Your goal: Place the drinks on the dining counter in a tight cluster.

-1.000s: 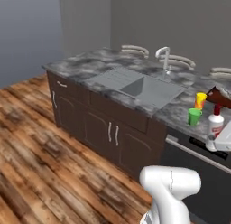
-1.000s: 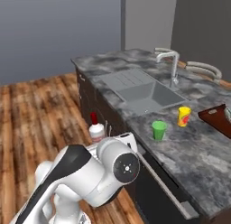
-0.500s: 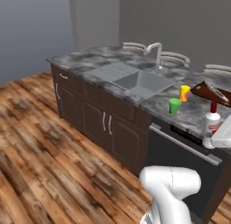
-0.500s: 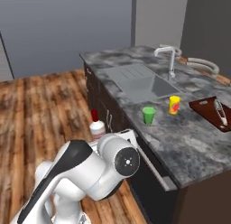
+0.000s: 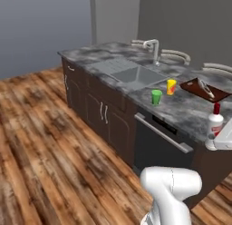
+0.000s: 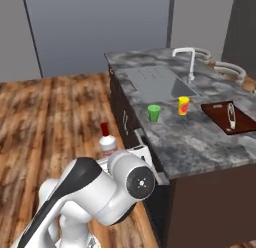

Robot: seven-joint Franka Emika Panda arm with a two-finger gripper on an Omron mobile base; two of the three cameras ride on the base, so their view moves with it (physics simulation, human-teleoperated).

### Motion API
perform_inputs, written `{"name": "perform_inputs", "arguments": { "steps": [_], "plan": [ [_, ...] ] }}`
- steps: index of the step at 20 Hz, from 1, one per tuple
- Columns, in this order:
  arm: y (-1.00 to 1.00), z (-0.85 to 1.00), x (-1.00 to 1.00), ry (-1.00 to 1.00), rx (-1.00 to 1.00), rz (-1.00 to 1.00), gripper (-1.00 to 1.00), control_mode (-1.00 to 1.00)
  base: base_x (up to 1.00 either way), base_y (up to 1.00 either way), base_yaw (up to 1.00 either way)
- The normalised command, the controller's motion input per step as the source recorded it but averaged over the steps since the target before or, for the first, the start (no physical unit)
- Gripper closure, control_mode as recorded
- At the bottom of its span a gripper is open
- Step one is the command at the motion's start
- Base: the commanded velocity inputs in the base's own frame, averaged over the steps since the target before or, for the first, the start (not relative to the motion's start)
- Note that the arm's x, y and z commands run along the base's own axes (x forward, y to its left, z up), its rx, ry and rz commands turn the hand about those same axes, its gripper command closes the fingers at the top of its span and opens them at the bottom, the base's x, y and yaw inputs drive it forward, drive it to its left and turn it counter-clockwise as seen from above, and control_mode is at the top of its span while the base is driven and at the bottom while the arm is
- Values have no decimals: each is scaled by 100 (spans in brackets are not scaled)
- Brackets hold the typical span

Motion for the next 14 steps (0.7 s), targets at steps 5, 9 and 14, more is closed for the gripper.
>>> {"name": "perform_inputs", "arguments": {
  "steps": [5, 9, 14],
  "plan": [
    [0, 0, 0, 0, 0, 0, 100, 100, -49, -100, 37],
    [0, 0, 0, 0, 0, 0, 100, 100, -54, -100, 31],
    [0, 0, 0, 0, 0, 0, 100, 100, -5, -100, 43]
  ]
}}
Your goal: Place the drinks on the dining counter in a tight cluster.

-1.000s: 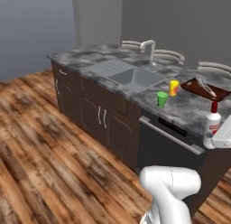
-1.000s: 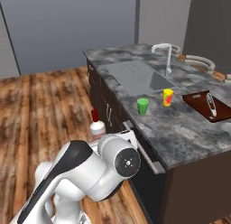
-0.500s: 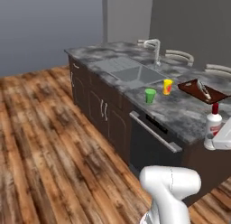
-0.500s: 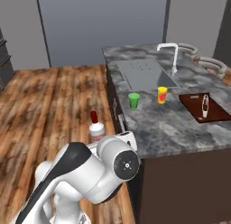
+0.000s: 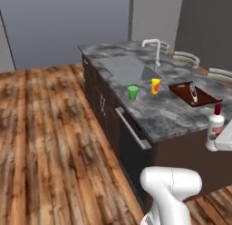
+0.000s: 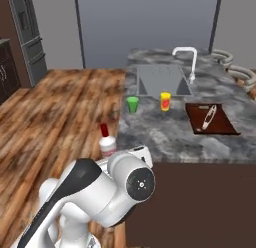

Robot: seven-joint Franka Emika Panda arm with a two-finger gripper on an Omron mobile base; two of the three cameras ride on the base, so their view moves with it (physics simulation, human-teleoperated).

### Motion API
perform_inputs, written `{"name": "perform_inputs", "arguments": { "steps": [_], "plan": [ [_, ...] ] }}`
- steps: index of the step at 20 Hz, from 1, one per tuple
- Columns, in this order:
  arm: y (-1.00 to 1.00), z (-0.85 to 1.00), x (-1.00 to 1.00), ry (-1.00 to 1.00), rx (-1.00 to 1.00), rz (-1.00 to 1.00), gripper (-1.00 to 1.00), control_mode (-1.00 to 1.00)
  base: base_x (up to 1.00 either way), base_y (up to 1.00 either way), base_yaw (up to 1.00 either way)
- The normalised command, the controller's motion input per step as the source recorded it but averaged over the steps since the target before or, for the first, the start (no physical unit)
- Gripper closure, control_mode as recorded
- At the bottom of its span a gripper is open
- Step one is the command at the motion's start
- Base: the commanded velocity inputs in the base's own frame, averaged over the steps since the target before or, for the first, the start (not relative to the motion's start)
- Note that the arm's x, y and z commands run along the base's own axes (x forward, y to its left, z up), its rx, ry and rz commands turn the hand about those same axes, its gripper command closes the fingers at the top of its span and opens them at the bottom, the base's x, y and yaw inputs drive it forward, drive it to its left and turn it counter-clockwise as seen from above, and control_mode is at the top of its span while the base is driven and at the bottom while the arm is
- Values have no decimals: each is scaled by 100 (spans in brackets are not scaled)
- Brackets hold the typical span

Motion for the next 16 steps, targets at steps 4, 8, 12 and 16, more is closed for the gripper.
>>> {"name": "perform_inputs", "arguments": {
  "steps": [4, 8, 12, 16],
  "plan": [
    [0, 0, 0, 0, 0, 0, 100, 100, 0, -100, 45],
    [0, 0, 0, 0, 0, 0, 100, 100, 0, -100, 39],
    [0, 0, 0, 0, 0, 0, 100, 100, 0, -100, 35],
    [0, 0, 0, 0, 0, 0, 100, 100, -4, -100, 34]
  ]
}}
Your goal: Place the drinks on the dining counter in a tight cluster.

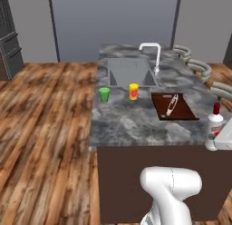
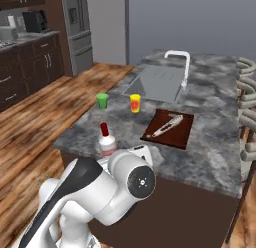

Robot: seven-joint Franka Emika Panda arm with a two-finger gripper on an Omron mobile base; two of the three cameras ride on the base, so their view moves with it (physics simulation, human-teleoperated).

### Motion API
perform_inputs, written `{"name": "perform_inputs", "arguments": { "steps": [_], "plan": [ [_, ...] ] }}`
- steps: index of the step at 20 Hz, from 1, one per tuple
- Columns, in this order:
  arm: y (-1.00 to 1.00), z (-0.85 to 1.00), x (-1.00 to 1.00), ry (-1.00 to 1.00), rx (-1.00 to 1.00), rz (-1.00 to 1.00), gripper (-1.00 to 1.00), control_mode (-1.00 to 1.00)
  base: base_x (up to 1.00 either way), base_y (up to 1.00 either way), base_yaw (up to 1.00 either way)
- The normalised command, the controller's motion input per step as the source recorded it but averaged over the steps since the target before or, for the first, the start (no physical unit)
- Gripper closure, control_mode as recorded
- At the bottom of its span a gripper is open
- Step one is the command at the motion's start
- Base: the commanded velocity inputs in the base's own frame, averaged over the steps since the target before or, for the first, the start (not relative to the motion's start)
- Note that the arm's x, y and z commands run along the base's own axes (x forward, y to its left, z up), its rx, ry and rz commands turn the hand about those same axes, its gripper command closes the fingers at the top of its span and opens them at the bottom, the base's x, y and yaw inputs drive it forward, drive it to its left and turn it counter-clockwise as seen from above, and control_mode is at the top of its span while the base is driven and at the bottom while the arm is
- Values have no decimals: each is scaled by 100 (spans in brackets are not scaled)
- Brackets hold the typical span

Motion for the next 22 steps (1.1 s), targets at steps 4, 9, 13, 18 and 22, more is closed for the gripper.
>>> {"name": "perform_inputs", "arguments": {
  "steps": [4, 9, 13, 18, 22],
  "plan": [
    [0, 0, 0, 0, 0, 0, 100, 100, -15, -100, 35],
    [0, 0, 0, 0, 0, 0, 100, 100, -5, -100, 42],
    [0, 0, 0, 0, 0, 0, 100, 100, 0, -86, 62],
    [0, 0, 0, 0, 0, 0, 100, 100, 0, -62, 77],
    [0, 0, 0, 0, 0, 0, 100, 100, -6, -62, 77]
  ]
}}
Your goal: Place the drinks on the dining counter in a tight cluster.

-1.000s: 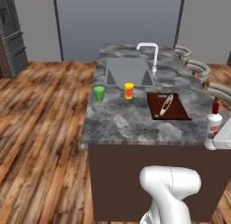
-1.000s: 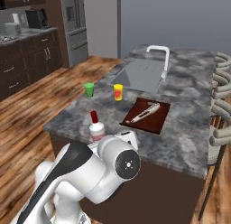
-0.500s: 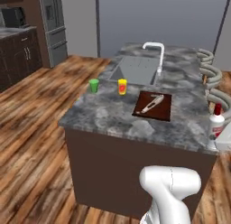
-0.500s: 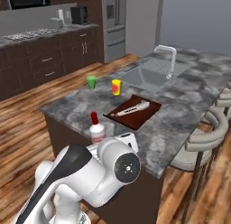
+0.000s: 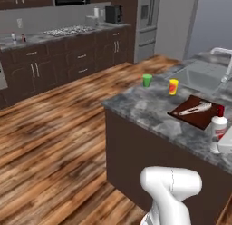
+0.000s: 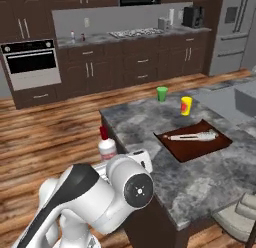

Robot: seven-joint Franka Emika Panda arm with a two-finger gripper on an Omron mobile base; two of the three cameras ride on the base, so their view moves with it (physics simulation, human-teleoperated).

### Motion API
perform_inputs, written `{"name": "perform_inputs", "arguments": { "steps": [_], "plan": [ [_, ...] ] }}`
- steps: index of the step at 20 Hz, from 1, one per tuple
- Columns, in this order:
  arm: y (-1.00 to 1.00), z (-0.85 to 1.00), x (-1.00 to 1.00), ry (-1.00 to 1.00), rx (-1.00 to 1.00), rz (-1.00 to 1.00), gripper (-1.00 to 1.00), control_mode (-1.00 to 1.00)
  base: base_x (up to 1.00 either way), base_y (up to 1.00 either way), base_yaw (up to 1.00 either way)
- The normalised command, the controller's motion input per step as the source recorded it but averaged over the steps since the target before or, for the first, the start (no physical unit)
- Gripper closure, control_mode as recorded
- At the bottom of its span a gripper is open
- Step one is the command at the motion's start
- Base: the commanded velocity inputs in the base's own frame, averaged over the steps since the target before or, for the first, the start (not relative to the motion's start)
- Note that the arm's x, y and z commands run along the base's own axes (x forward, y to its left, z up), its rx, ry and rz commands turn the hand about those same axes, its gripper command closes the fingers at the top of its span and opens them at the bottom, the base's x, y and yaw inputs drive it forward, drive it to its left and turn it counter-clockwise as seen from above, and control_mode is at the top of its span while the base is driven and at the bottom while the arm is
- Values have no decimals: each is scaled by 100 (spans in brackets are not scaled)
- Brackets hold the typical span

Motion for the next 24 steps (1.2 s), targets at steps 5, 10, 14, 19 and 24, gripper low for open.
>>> {"name": "perform_inputs", "arguments": {
  "steps": [5, 10, 14, 19, 24],
  "plan": [
    [0, 0, 0, 0, 0, 0, 100, 100, 5, -66, 68],
    [0, 0, 0, 0, 0, 0, 100, 100, -11, -69, 50],
    [0, 0, 0, 0, 0, 0, 100, 100, 0, -48, 21],
    [0, 0, 0, 0, 0, 0, 100, 100, 0, -1, 0],
    [0, 0, 0, 0, 0, 0, 100, 100, -43, -24, 0]
  ]
}}
